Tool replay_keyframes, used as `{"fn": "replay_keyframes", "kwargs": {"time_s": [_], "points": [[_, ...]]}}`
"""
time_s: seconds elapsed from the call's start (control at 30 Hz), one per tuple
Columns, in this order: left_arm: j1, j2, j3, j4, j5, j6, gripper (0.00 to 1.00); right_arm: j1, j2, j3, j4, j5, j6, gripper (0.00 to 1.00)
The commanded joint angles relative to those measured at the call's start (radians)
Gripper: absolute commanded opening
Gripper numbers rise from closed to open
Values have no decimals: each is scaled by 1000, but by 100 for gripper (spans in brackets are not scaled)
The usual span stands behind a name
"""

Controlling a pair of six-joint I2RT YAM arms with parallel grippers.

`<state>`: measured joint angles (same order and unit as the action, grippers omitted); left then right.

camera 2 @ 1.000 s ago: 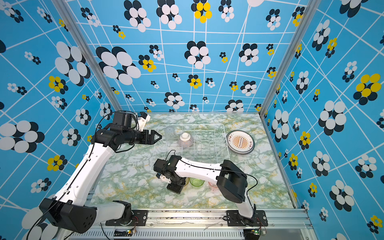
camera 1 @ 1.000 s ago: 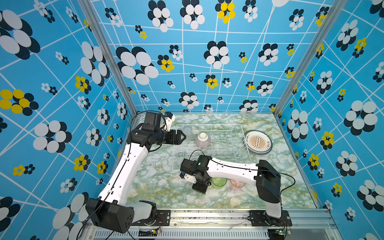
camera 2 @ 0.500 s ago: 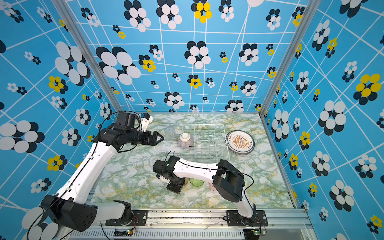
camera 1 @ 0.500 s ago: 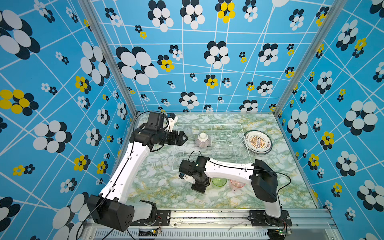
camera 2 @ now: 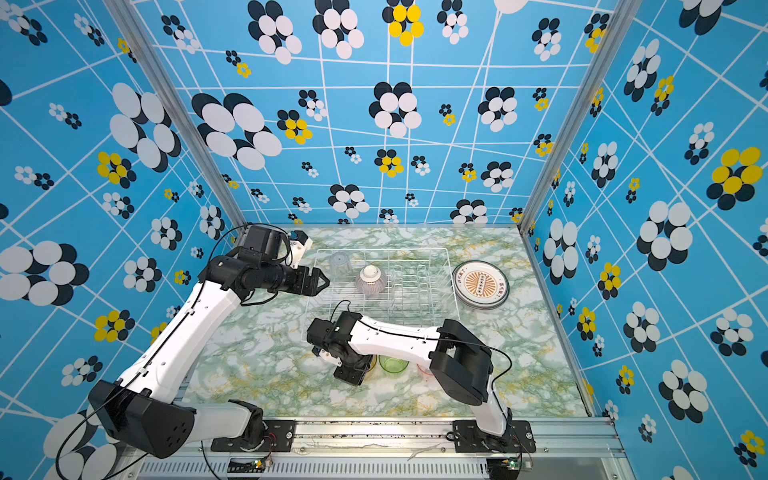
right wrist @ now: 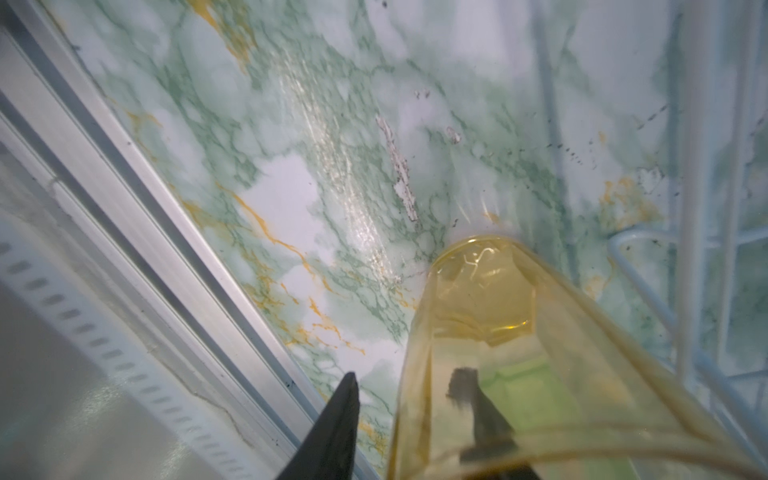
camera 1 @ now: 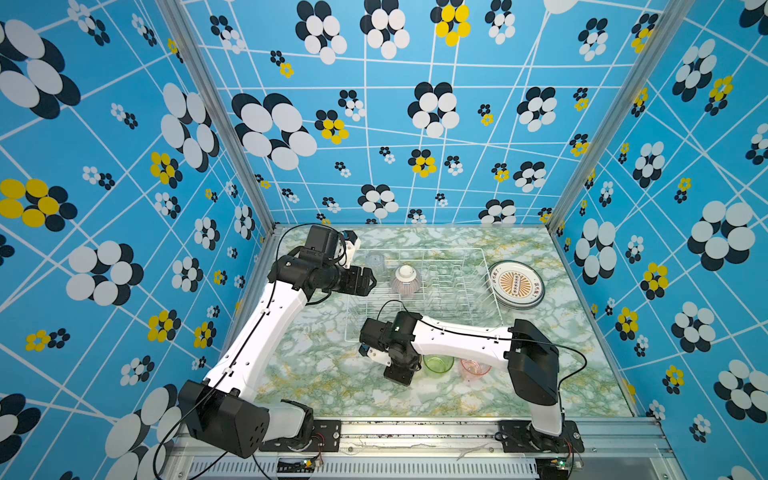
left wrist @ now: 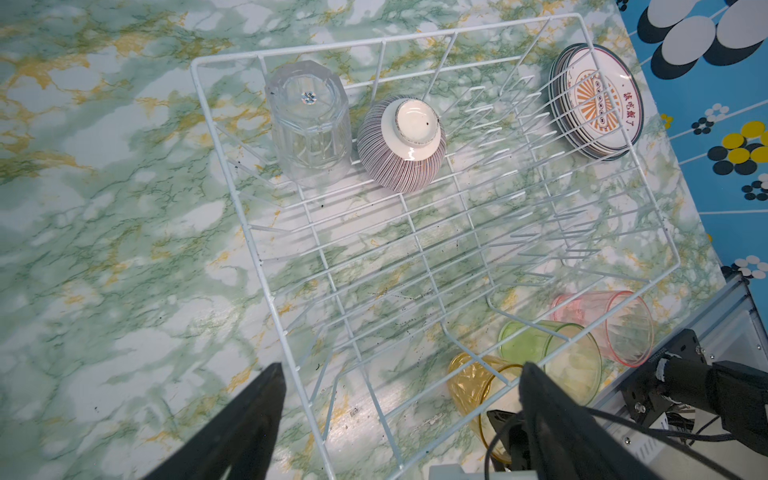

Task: Unload the mixed dishes from the dish rack
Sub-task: 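Set the amber glass upright beside the green glass and open the right gripper, then raise the right gripper while the left gripper moves over the clear glass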

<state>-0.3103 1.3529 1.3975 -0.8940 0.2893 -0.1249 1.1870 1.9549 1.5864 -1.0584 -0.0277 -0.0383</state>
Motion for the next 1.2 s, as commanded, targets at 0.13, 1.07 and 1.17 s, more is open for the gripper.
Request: {"fn": "replay_keyframes", "kwargs": {"time_s": [0.13, 1.07, 1.17], "points": [[-43, 89, 67, -38, -124, 33, 86, -99, -304, -10, 84, -129, 75, 61], [-52, 765, 577, -37, -298, 71, 86, -435, -685, -353, 309, -108, 212, 75], [-52, 807, 609, -42, -307, 65, 86, -445, -691, -359, 308, -100, 202, 76]]}}
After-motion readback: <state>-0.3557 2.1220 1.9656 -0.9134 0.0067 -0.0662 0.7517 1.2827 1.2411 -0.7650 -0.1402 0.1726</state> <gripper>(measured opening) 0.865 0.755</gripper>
